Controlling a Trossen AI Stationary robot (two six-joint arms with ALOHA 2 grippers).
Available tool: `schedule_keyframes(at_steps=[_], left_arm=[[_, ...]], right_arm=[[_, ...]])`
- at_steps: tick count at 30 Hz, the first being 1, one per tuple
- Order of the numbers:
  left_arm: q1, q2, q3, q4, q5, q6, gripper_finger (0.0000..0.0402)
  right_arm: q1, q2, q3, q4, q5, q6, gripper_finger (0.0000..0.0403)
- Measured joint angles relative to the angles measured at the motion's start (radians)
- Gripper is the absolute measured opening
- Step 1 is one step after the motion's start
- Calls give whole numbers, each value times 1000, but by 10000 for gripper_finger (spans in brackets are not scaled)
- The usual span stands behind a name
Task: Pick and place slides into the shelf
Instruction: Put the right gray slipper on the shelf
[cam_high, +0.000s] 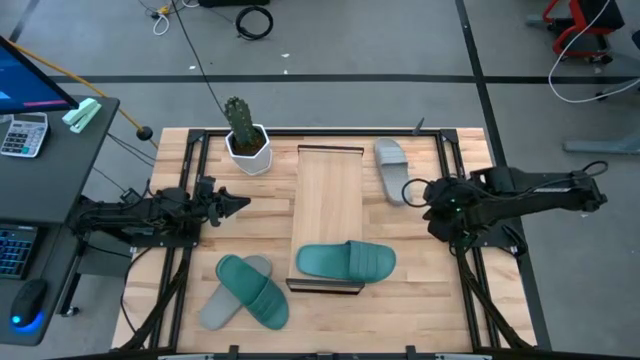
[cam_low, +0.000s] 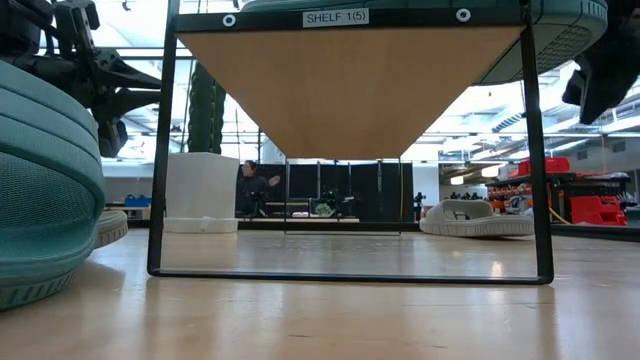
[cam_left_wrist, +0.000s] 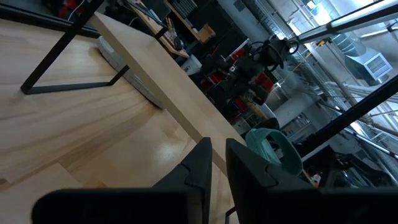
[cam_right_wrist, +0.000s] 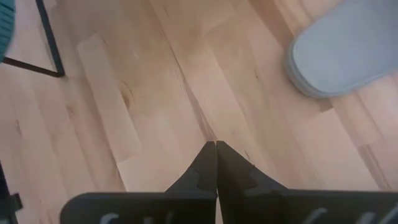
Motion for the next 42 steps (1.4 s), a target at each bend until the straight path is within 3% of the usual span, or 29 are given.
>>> schedule_keyframes(at_steps=[19, 32, 42], left_arm=[[0, 0, 0, -5, 7, 6, 52], [0, 0, 0, -10, 8, 6, 52], [0, 0, 0, -10, 8, 6, 53]], right_arm=[[0, -1, -70, 18, -16, 51, 1], [0, 16, -94, 195, 25, 154, 23], [0, 47, -94, 196, 92, 173, 30]])
